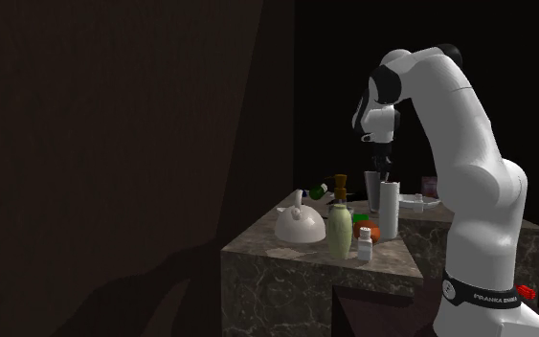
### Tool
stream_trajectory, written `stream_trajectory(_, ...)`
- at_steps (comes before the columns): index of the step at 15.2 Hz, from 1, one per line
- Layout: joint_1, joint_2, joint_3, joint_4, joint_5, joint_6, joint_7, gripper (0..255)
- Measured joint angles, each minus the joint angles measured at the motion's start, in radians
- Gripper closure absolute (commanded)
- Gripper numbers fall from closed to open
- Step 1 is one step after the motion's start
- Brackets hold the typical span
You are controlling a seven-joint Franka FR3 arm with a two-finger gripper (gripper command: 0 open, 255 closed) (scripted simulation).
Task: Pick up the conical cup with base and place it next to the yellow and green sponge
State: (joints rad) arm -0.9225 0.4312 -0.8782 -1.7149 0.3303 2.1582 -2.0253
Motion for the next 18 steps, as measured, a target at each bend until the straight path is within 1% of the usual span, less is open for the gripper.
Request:
stream_trajectory(1, 0.000, 0.000, 0.000, 0.000, 0.000, 0.000, 0.000, 0)
stream_trajectory(7, 0.000, 0.000, 0.000, 0.000, 0.000, 0.001, 0.000, 0)
stream_trajectory(12, 0.029, -0.052, -0.030, 0.050, -0.049, -0.085, 0.032, 0)
stream_trajectory(18, 0.040, -0.069, -0.038, 0.043, -0.063, -0.092, 0.039, 0)
